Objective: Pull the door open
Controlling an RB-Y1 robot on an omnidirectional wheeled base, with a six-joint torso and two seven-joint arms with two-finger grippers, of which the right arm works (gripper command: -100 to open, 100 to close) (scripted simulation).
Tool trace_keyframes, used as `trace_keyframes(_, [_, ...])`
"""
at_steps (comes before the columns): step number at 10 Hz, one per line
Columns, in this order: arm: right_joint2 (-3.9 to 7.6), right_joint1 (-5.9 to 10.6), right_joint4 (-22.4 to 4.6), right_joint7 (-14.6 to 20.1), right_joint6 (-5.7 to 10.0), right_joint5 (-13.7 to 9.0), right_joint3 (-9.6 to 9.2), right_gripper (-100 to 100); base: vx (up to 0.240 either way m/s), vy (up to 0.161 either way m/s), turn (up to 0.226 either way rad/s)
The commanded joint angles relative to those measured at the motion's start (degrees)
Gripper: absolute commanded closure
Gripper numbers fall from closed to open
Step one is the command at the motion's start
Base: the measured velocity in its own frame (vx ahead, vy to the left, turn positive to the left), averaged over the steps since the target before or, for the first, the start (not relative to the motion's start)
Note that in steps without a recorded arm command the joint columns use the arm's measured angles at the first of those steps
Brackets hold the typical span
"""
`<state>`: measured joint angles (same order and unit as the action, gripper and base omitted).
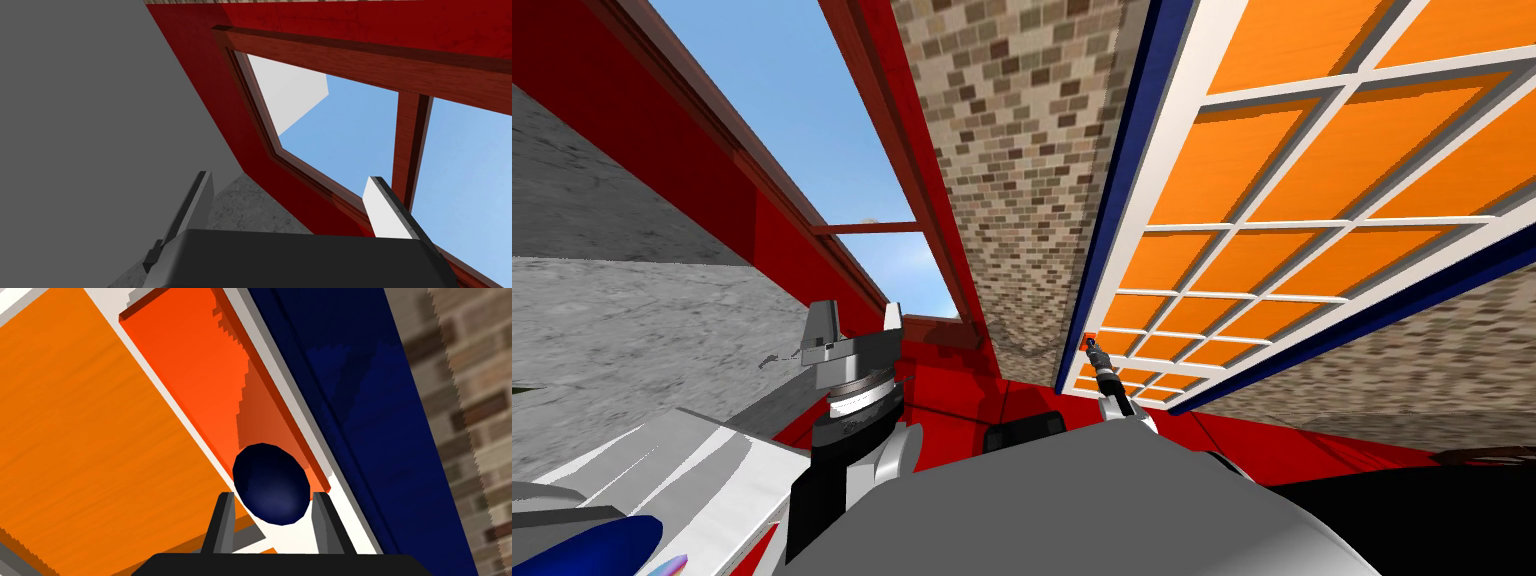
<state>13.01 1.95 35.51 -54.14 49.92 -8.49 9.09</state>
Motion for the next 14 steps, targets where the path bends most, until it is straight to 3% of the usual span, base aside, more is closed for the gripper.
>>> trace_keyframes(1, [-0.08,-0.01,-0.2,2.9,0.03,-0.4,-0.23,100,-0.024,-0.007,0.036])
trace_keyframes(2, [-0.08,-0.01,-0.2,3.1,0.03,-0.4,-0.23,100,-0.017,-0.007,0.014])
trace_keyframes(6, [0.07,0.00,-0.3,9.7,0.09,-1.4,-0.67,100,-0.029,-0.006,0.033])
trace_keyframes(7, [0.84,-1.22,-0.3,6.0,1.02,-0.8,-0.39,-100,-0.019,0.049,-0.009])
trace_keyframes(8, [0.84,-1.22,-0.3,6.0,1.02,-0.8,-0.39,-100,0.001,0.065,-0.032])
trace_keyframes(9, [1.64,-2.41,-0.3,3.5,1.99,-0.4,-0.21,-100,0.015,0.090,-0.020])
trace_keyframes(14, [3.11,-4.60,-0.4,-2.6,3.75,0.4,0.12,-100,-0.011,0.062,-0.014])
